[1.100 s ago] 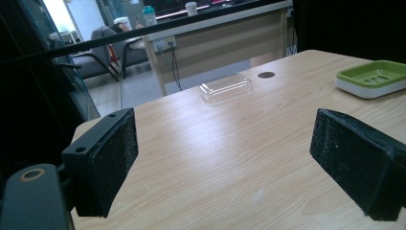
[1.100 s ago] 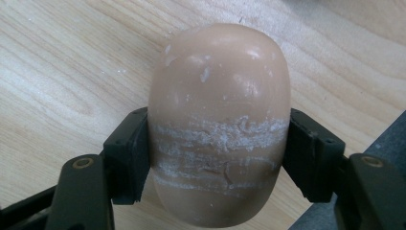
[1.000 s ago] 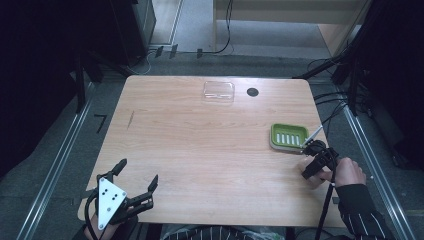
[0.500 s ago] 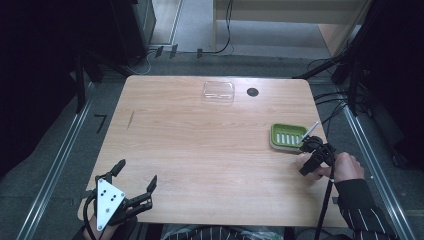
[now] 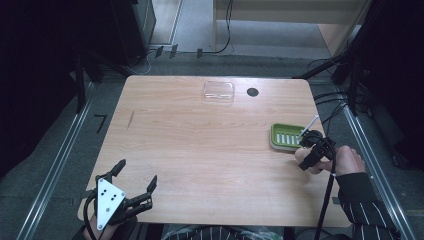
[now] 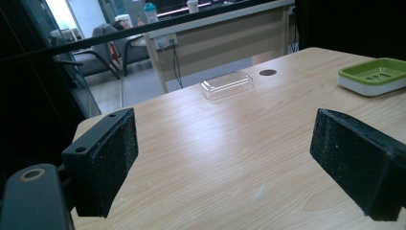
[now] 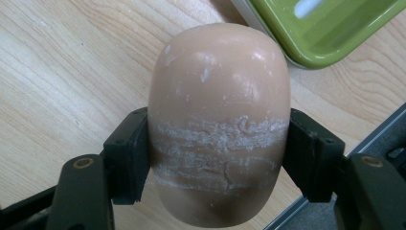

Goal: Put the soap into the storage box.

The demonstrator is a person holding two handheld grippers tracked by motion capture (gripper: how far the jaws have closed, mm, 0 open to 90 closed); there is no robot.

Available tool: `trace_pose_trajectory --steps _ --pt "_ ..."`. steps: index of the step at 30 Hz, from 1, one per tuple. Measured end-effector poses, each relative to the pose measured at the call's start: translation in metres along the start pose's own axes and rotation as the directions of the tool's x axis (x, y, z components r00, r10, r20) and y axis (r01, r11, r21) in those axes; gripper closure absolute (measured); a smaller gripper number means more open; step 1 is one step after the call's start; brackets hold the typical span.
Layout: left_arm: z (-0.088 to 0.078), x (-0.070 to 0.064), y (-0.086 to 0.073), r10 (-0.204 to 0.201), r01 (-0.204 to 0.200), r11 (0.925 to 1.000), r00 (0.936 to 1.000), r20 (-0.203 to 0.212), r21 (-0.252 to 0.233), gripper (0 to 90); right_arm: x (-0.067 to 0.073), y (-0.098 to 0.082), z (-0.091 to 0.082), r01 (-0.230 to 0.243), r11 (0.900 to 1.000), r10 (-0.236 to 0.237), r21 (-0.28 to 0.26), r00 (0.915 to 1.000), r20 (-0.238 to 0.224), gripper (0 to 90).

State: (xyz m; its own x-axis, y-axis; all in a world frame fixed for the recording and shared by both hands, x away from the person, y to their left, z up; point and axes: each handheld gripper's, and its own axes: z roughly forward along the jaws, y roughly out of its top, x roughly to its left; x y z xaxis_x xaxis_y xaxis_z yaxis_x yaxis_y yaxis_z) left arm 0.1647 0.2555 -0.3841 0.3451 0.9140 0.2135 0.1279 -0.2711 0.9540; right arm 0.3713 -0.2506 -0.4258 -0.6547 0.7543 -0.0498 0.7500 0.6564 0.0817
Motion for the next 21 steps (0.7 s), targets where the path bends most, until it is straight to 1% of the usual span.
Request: trace_pose_trajectory --steps 1,2,5,6,11,13,14,15,16,17,21 --pt "0.0 0.0 0.0 -0.002 0.002 1.0 1.0 -0.001 0.0 9.6 0.0 0.001 0.0 0.013 1.0 -0.013 -0.007 0.9999 0.0 33.7" --pt "0.0 0.001 0.0 -0.004 0.004 1.0 1.0 -0.001 0.0 9.6 0.0 0.002 0.0 0.017 1.0 -0.017 0.001 0.9999 0.0 33.7" --pt "0.0 0.001 0.0 -0.006 0.006 1.0 1.0 0.0 0.001 9.6 0.0 0.005 -0.001 0.02 1.0 -0.02 -0.002 0.9998 0.008 33.7" --pt "0.0 0.0 0.0 -0.005 0.005 1.0 1.0 0.001 0.0 9.6 -0.001 0.006 -0.002 0.028 1.0 -0.028 0.0 0.9995 0.011 33.6" --pt "0.001 0.0 0.0 -0.002 0.002 1.0 1.0 0.002 0.0 9.6 0.001 0.011 -0.007 0.043 0.999 -0.042 -0.01 0.9989 0.021 33.6" --pt "0.0 0.001 0.0 -0.008 0.008 1.0 1.0 -0.002 0.004 9.6 0.002 0.013 -0.008 0.053 0.999 -0.052 -0.003 0.9983 0.024 33.7" --pt "0.0 0.001 0.0 -0.008 0.008 1.0 1.0 0.0 0.001 9.6 0.003 0.014 -0.009 0.053 0.999 -0.053 -0.011 0.9984 0.022 33.7" --pt "0.0 0.001 0.0 -0.007 0.007 1.0 1.0 0.0 0.002 9.6 0.002 0.016 -0.009 0.065 0.998 -0.064 -0.013 0.9976 0.026 33.7" --pt "0.0 0.001 0.0 -0.006 0.006 1.0 1.0 0.001 0.003 9.6 0.003 0.017 -0.01 0.06 0.998 -0.06 -0.009 0.9979 0.025 33.7" --pt "0.0 0.001 0.0 -0.006 0.006 1.0 1.0 0.001 0.003 9.6 0.003 0.018 -0.01 0.07 0.998 -0.07 -0.007 0.9972 0.027 33.7" --pt "0.0 0.001 0.0 -0.007 0.007 1.0 1.0 0.0 0.002 9.6 0.004 0.022 -0.013 0.079 0.997 -0.079 -0.009 0.9965 0.029 33.7"
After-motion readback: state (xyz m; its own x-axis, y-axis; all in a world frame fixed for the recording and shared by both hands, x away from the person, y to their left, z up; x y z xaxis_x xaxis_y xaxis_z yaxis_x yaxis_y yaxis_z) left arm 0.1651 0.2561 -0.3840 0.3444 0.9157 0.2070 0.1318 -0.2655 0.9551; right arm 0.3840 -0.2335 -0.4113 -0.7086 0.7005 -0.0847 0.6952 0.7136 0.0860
